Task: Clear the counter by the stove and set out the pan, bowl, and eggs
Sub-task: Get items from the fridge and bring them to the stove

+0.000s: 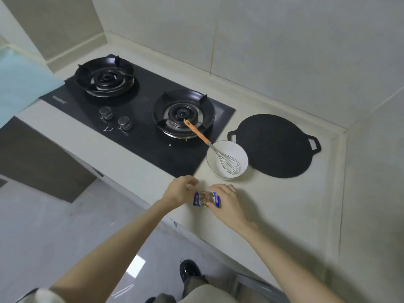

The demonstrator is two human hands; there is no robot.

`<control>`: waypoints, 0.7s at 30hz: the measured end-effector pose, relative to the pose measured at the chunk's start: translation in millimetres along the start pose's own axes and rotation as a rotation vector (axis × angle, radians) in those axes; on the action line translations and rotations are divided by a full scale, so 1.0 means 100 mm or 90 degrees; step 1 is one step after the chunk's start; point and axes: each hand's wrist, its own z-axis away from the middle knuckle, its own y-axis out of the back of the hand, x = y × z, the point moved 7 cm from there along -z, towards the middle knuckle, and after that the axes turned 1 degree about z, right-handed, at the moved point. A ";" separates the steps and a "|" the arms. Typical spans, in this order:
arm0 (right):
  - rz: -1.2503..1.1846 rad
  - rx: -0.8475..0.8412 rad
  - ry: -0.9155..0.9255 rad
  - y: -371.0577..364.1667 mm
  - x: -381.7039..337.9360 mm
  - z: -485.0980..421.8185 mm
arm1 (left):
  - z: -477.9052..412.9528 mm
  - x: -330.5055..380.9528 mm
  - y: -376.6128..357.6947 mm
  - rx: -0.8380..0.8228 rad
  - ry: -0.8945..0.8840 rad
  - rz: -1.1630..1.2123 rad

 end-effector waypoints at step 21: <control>-0.076 -0.122 0.442 -0.08 -3.56 -0.21 | 2.81 -1.11 2.69 0.440 0.129 0.020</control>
